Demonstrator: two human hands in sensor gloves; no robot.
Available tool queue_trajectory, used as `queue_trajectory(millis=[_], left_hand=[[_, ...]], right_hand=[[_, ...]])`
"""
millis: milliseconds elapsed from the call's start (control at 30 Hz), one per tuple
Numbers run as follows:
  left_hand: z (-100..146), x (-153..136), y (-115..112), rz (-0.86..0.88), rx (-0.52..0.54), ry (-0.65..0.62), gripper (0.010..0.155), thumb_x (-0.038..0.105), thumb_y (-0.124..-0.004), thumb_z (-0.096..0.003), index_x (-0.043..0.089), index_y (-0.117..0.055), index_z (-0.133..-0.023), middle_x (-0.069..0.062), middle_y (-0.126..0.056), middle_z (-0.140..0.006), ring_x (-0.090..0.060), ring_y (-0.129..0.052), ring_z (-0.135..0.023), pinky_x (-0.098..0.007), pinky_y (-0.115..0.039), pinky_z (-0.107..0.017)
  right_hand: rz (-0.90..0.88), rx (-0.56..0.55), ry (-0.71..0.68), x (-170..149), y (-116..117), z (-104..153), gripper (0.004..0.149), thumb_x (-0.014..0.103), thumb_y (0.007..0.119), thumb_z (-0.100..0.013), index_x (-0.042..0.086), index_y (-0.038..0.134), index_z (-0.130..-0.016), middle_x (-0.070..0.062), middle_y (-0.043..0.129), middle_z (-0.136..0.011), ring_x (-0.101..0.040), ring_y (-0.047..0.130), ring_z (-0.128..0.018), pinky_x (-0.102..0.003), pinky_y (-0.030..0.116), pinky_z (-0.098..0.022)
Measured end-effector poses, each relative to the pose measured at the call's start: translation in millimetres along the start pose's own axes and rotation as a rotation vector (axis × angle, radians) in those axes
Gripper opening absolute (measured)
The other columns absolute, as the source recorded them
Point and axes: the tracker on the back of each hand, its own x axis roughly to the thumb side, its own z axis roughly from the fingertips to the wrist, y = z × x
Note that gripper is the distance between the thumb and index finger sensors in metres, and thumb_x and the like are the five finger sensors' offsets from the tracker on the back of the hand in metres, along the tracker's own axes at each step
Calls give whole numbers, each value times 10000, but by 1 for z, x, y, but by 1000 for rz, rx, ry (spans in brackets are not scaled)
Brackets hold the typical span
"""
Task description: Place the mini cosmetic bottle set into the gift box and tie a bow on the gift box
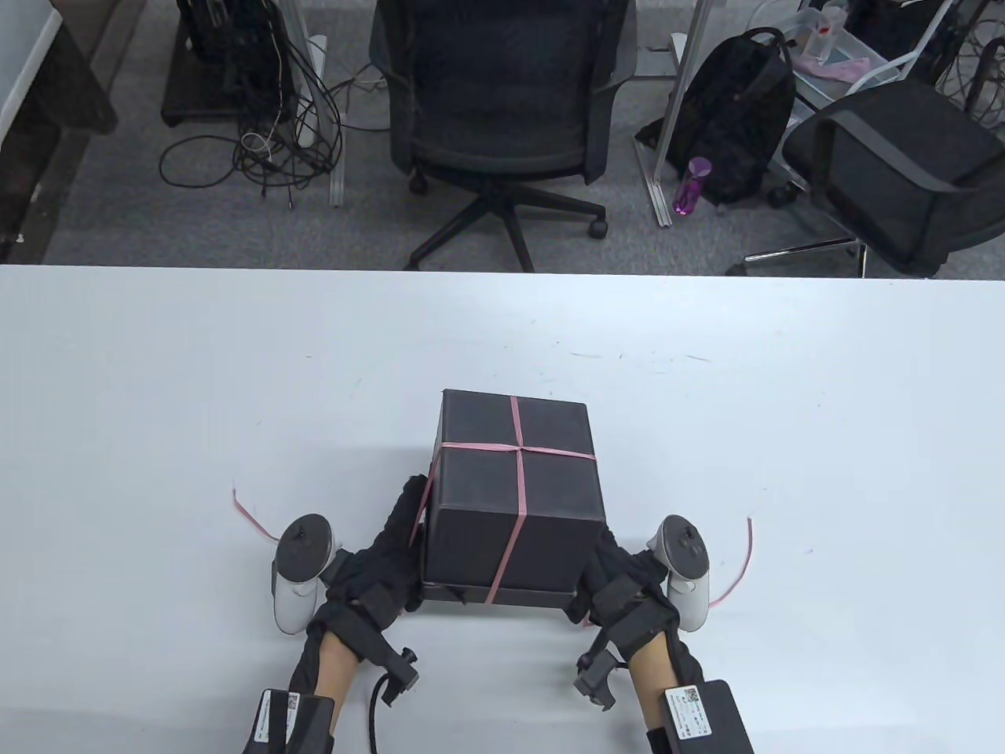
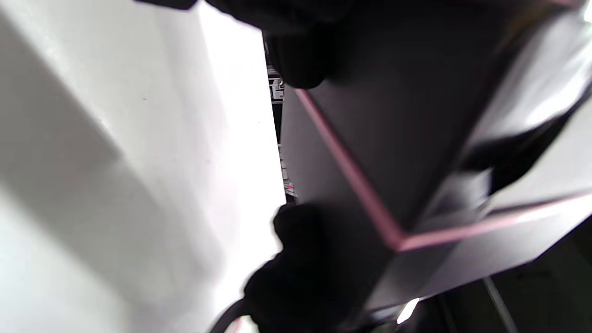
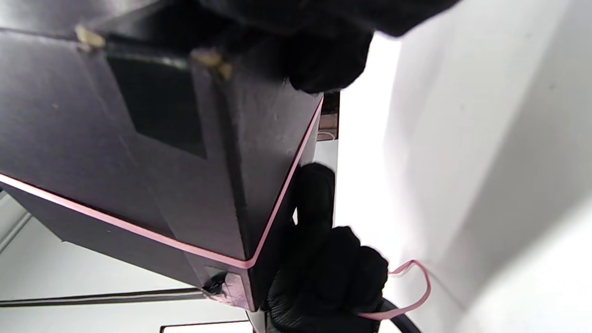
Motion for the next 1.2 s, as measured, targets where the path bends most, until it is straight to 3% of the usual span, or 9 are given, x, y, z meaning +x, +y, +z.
queue_trajectory(millis=[100,267,467,600,733,867,933,1067,1200], left_hand=[[1,5,-7,-80,58,-32,800,219,-664,-598,457,-36,-1034,53,-734,-1041,-37,-880,-239,-255,-842,-229],[1,8,-11,-100,62,-61,789,241,-649,-604,435,-17,-1036,47,-700,-1063,-34,-879,-252,-254,-842,-240],[2,8,-10,-90,75,-67,778,245,-639,-607,422,-20,-1042,47,-691,-1068,-34,-879,-257,-254,-841,-245],[3,8,-6,-88,94,-66,776,242,-637,-609,422,-20,-1044,44,-686,-1070,-35,-879,-259,-255,-841,-247],[3,8,-4,-90,106,-64,770,241,-636,-609,410,-29,-1052,39,-692,-1066,-35,-880,-259,-256,-841,-247],[3,9,-7,-134,115,-69,771,242,-635,-608,410,-24,-1048,41,-687,-1068,-39,-880,-258,-259,-840,-247],[3,11,-8,-188,125,-76,768,249,-633,-607,400,-22,-1048,38,-686,-1070,-42,-880,-258,-263,-839,-246],[4,17,-9,-332,166,-90,755,284,-621,-601,356,-22,-1055,25,-691,-1068,-50,-883,-252,-270,-837,-241],[6,24,-12,-570,243,-113,750,303,-624,-594,263,-40,-1063,31,-734,-1038,-55,-890,-233,-271,-839,-226]], right_hand=[[22,-7,-45,6,2,1,580,418,391,-663,324,60,-1130,-240,814,-683,7,818,-196,-193,821,-158],[47,22,-131,16,-1,4,583,368,410,-689,258,68,-1149,-267,817,-679,-8,821,-192,-204,817,-152],[106,4,-154,27,-2,5,667,156,569,-635,176,140,-1145,-264,855,-662,-34,827,-150,-228,814,-114],[445,-21,-169,39,2,6,738,132,645,-580,60,137,-1110,-153,882,-792,-16,836,-124,-205,823,-95],[624,-45,-194,46,6,7,786,137,733,-537,12,177,-1079,-83,894,-866,-25,852,-117,-209,831,-96],[877,-125,-232,51,14,10,826,166,795,-512,-45,211,-1057,-51,890,-871,-29,859,-107,-211,835,-92],[1029,-188,-258,52,20,11,874,235,841,-496,-69,236,-1048,-36,908,-841,-27,860,-101,-209,837,-89],[1201,-282,-301,53,29,14,858,294,820,-491,-89,281,-1037,-29,946,-779,-34,860,-90,-214,832,-76],[1515,-375,-337,53,42,16,837,334,770,-502,-113,297,-1027,-32,966,-734,-42,857,-83,-219,826,-66]])
